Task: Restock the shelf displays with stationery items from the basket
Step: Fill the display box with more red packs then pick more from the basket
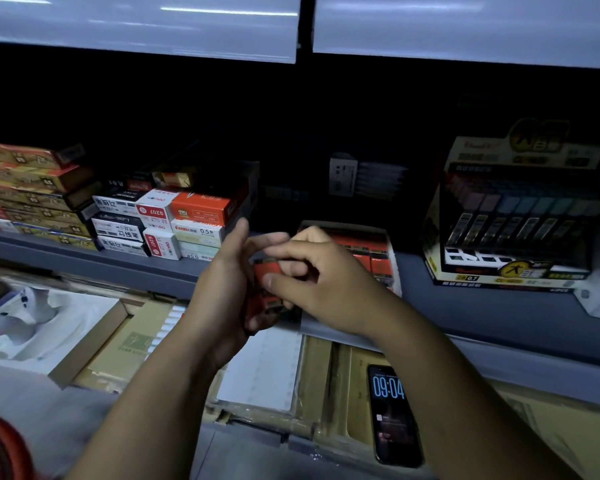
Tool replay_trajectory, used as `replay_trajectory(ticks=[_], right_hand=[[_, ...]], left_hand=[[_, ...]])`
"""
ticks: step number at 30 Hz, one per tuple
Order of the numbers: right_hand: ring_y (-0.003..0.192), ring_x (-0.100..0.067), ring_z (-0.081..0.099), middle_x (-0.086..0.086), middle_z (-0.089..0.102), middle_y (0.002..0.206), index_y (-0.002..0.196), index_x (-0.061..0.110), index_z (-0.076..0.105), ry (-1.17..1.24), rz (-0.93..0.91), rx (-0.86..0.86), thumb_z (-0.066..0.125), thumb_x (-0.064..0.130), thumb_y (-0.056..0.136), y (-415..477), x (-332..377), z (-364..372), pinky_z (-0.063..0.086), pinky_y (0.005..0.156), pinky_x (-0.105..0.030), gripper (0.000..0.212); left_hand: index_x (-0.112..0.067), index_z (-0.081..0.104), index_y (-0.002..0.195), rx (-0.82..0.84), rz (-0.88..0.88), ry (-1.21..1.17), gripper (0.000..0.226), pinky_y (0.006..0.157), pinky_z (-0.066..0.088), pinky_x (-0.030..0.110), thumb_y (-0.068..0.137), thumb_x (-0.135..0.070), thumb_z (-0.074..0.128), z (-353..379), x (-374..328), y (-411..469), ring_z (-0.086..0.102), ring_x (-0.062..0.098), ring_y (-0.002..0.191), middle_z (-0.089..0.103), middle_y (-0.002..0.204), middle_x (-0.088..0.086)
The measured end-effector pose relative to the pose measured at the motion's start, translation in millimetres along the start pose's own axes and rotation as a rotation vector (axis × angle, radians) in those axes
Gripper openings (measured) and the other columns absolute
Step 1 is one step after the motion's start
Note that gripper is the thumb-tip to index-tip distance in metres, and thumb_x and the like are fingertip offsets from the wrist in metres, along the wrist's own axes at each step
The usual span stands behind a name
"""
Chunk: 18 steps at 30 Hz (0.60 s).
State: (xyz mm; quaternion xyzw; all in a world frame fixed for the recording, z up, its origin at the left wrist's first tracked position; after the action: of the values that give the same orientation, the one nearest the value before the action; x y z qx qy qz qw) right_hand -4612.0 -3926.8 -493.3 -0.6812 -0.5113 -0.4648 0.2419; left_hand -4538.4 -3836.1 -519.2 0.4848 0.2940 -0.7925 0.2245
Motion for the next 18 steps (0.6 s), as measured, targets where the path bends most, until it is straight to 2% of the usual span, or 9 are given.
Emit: replay_trajectory(ticks=[3, 6, 9, 12, 14, 16, 18], right_hand=[[0.066, -0.013, 0.066, 0.001, 0.048, 0.112, 0.112, 0.011, 0.07, 0.155, 0.046, 0.037, 0.073, 0.013, 0.091, 1, 1, 0, 0.057, 0.067, -0.027, 0.021], [0.059, -0.019, 0.065, 0.002, 0.063, 0.119, 0.105, 0.005, 0.065, 0.285, 0.063, 0.029, 0.072, 0.004, 0.089, 1, 3, 0, 0.054, 0.062, -0.028, 0.017], [0.055, -0.018, 0.061, 0.0, 0.072, 0.092, 0.101, 0.002, 0.063, 0.464, 0.1, -0.029, 0.071, 0.0, 0.089, 1, 1, -7, 0.052, 0.055, -0.027, 0.014], [0.055, -0.013, 0.056, -0.009, 0.065, 0.083, 0.101, 0.006, 0.065, 0.484, 0.078, -0.177, 0.068, 0.0, 0.09, 3, -4, -23, 0.045, 0.053, -0.026, 0.013], [0.057, -0.019, 0.063, -0.014, 0.066, 0.086, 0.105, 0.005, 0.065, 0.468, 0.099, -0.232, 0.062, -0.003, 0.092, 1, -6, -31, 0.053, 0.053, -0.031, 0.015], [0.061, -0.026, 0.072, -0.016, 0.066, 0.084, 0.1, 0.001, 0.066, 0.371, 0.163, -0.26, 0.059, -0.005, 0.092, -3, -10, -37, 0.061, 0.057, -0.037, 0.012], [0.062, -0.025, 0.074, -0.01, 0.067, 0.076, 0.091, 0.003, 0.068, 0.171, 0.205, -0.288, 0.066, -0.002, 0.089, -8, -16, -42, 0.06, 0.055, -0.037, 0.006]], left_hand=[[-0.017, 0.061, 0.129, 0.041, 0.004, -0.001, 0.058, 0.038, 0.023, 0.018, 0.103, -0.06, 0.033, 1, -1, -3, 0.055, 0.023, 0.047, 0.074, 0.094, 0.019], [-0.016, 0.061, 0.13, 0.051, 0.003, -0.001, 0.058, 0.035, 0.025, 0.018, 0.102, -0.06, 0.036, -1, -1, -2, 0.056, 0.024, 0.051, 0.071, 0.091, 0.021], [-0.014, 0.063, 0.129, 0.024, -0.003, 0.001, 0.058, 0.034, 0.025, 0.017, 0.102, -0.06, 0.04, -5, 1, 1, 0.056, 0.025, 0.055, 0.067, 0.086, 0.02], [-0.011, 0.065, 0.123, -0.073, -0.022, -0.013, 0.054, 0.034, 0.023, 0.016, 0.103, -0.055, 0.042, -13, 2, 3, 0.058, 0.023, 0.054, 0.067, 0.079, 0.015], [-0.011, 0.066, 0.119, -0.139, -0.041, -0.037, 0.05, 0.034, 0.022, 0.015, 0.104, -0.052, 0.042, -20, 2, 4, 0.059, 0.021, 0.05, 0.068, 0.073, 0.011], [-0.011, 0.066, 0.116, -0.187, -0.047, -0.059, 0.048, 0.033, 0.022, 0.015, 0.104, -0.05, 0.041, -27, 1, 5, 0.06, 0.019, 0.048, 0.068, 0.071, 0.008], [-0.011, 0.066, 0.116, -0.211, -0.047, -0.079, 0.047, 0.032, 0.022, 0.015, 0.105, -0.05, 0.04, -31, -1, 7, 0.061, 0.018, 0.048, 0.068, 0.07, 0.007]])
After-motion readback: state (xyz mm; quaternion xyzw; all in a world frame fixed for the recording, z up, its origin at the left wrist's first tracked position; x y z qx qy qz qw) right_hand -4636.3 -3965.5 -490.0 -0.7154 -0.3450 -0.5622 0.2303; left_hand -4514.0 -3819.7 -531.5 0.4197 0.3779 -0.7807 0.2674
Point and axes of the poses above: each hand's wrist, its own y-axis towards the middle knuckle, its own z-axis out of the palm, x = y × z, the point moved 6 cm from there along y, towards the middle knuckle
